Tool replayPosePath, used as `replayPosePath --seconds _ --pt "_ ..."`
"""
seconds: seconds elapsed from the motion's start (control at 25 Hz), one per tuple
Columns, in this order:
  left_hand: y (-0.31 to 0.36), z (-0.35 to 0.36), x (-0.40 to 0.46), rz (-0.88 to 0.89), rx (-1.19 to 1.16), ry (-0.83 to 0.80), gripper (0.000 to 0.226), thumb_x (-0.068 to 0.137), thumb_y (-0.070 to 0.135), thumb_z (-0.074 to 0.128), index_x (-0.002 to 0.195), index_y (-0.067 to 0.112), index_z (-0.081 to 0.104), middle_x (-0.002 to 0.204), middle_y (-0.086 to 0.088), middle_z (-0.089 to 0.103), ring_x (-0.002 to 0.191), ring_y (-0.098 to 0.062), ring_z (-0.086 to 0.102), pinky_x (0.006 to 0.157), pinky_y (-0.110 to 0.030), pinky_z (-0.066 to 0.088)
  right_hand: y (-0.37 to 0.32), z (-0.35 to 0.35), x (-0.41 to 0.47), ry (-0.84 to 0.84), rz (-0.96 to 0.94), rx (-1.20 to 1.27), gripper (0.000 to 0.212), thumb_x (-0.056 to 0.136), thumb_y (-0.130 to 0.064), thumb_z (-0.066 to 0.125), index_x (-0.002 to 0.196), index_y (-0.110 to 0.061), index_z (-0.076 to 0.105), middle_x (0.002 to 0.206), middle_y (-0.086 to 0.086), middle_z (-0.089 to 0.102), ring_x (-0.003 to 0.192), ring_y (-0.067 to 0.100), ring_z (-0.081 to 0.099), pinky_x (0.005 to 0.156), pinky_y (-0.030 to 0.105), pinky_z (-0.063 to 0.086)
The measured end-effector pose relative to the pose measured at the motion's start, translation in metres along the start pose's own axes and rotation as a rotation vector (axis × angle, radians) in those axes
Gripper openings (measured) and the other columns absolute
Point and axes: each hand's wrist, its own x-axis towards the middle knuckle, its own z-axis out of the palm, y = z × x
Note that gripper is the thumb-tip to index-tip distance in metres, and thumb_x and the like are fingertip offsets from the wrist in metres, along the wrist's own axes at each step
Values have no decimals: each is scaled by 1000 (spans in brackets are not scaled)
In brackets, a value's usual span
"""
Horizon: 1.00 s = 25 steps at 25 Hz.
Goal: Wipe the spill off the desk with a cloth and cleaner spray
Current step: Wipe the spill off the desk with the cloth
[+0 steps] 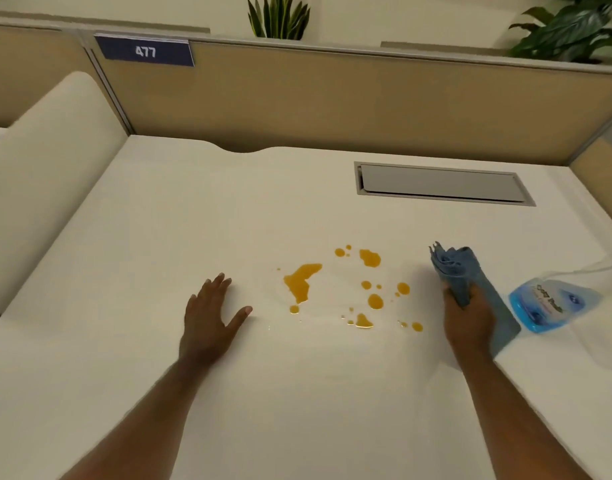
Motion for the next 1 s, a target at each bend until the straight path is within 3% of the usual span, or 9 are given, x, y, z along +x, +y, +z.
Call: replayPosePath --seconds 0.04,0.12,0.28,0.44,0.6,0.8,0.92,1.0 --pt "-1 0 2 6 -12 10 73 86 62 46 146 22 35 157 3 30 147 -16 19 118 -43 12 2 10 0 -39 50 -32 22 96 -23 54 100 -2 59 91 16 62 88 38 60 67 33 43" --pt "-1 -1 2 5 -26 20 73 86 64 42 146 23 33 158 4 28 147 -14 16 119 -41 10 2 28 -1 -100 118 -198 31 96 -29 50 111 -2 58 111 21 62 105 41 57 87 45 48" --pt "5 -2 -1 13 35 0 79 85 70 32 148 21 30 160 5 24 148 -11 12 120 -37 6 1 56 -9 -222 55 -659 61 94 -54 41 147 -25 35 156 15 31 143 41 22 114 56 22" --pt "9 -2 -1 10 114 -26 84 85 71 28 149 18 29 159 2 25 147 -14 16 120 -40 8 12 53 2 -280 -79 -827 90 80 -80 30 152 -28 18 161 14 17 147 41 12 113 61 12" --pt "9 -2 -1 -8 134 -44 84 85 72 26 151 20 25 159 4 24 147 -12 15 120 -38 6 24 48 19 -342 -77 -831 96 75 -85 18 153 -30 7 163 14 11 148 40 9 115 64 8" --pt "8 -3 0 -4 141 -37 87 85 76 21 150 19 27 158 2 28 147 -13 17 120 -39 7 25 46 28 -335 -92 -773 103 68 -91 -3 152 -32 7 161 16 14 146 41 12 113 67 11" --pt "10 -2 1 -2 152 -41 89 84 77 17 149 18 28 157 1 30 146 -14 19 120 -39 9 32 36 23 -294 -115 -882 95 75 -86 25 152 -34 8 157 22 21 142 48 19 106 73 16" --pt "12 -3 1 -10 154 -45 90 84 78 16 149 18 28 157 1 30 146 -15 20 120 -40 9 38 30 22 -335 -153 -930 98 72 -86 33 152 -37 4 157 21 21 141 48 22 104 73 20"
